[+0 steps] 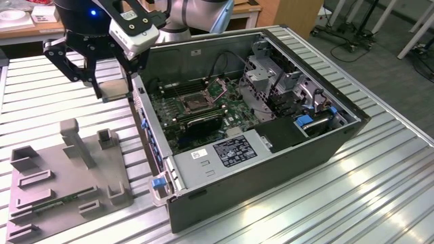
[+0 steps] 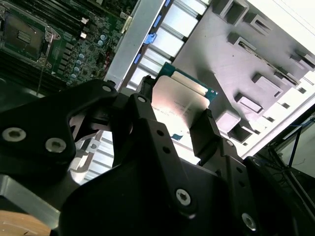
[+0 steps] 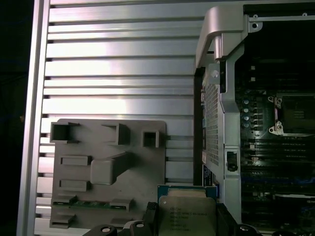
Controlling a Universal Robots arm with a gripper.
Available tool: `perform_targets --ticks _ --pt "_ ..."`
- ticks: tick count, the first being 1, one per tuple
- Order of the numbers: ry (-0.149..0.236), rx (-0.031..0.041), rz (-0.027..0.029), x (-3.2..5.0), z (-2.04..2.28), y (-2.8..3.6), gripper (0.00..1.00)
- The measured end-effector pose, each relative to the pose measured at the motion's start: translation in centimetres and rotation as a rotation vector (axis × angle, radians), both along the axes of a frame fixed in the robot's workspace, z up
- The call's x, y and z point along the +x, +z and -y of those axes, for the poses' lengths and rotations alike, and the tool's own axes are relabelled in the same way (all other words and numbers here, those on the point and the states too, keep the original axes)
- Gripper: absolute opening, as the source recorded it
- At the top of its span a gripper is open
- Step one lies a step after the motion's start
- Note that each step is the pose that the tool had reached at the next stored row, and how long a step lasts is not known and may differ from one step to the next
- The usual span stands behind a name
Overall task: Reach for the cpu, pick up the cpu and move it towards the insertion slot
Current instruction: 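Pick up the cpu and move it towards the insertion slot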
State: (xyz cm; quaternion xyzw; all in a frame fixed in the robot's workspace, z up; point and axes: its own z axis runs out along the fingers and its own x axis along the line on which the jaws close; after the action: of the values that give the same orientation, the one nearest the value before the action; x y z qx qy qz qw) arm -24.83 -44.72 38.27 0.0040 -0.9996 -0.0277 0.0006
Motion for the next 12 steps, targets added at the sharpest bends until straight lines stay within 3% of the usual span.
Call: perform_targets --ticks 12 --pt "0.000 0.0000 0.0001 0.46 0.00 0.00 0.55"
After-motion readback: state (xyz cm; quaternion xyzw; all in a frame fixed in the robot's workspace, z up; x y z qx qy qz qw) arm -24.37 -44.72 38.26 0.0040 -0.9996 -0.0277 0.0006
